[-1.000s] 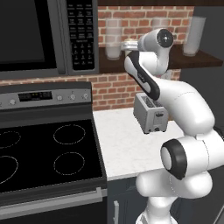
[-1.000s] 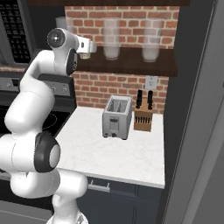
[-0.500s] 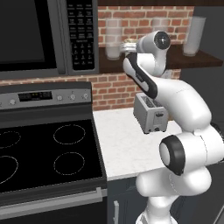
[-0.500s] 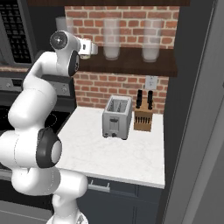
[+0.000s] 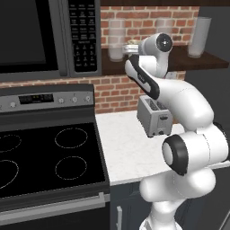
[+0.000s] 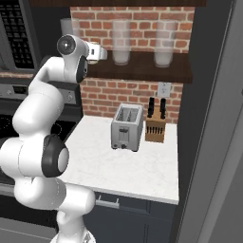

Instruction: Gather all objects into one cabinet and sort the glasses and bowls to opposite sides.

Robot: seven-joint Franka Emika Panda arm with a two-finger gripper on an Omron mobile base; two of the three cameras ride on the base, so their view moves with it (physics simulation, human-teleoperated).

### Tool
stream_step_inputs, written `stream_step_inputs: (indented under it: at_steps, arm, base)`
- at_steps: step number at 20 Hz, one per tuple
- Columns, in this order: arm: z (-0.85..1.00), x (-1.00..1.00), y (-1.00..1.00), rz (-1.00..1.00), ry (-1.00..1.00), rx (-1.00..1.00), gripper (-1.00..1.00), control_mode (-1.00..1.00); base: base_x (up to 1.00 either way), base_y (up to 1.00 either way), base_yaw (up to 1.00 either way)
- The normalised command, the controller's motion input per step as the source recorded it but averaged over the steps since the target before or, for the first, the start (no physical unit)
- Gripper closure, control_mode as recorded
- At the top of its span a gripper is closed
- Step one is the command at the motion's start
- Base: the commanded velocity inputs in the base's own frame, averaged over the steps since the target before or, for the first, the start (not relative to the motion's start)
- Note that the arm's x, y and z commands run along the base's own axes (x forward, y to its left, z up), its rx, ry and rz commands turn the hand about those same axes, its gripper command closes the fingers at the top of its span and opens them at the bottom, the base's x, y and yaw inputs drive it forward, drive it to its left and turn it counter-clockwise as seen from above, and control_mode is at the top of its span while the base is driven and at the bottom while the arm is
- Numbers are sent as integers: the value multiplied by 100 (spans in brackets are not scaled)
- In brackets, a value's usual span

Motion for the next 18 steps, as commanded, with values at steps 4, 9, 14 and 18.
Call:
stream_step_inputs:
  at_steps: [4, 9, 14, 18]
  arm:
    - [0, 0, 0, 0, 0, 0, 100, -100]
    - [0, 0, 0, 0, 0, 0, 100, -100]
    - [0, 0, 0, 0, 0, 0, 100, -100]
    - [0, 0, 0, 0, 0, 0, 100, -100]
  base:
    - [0, 0, 0]
    - [0, 0, 0]
    - [0, 0, 0]
    - [0, 0, 0]
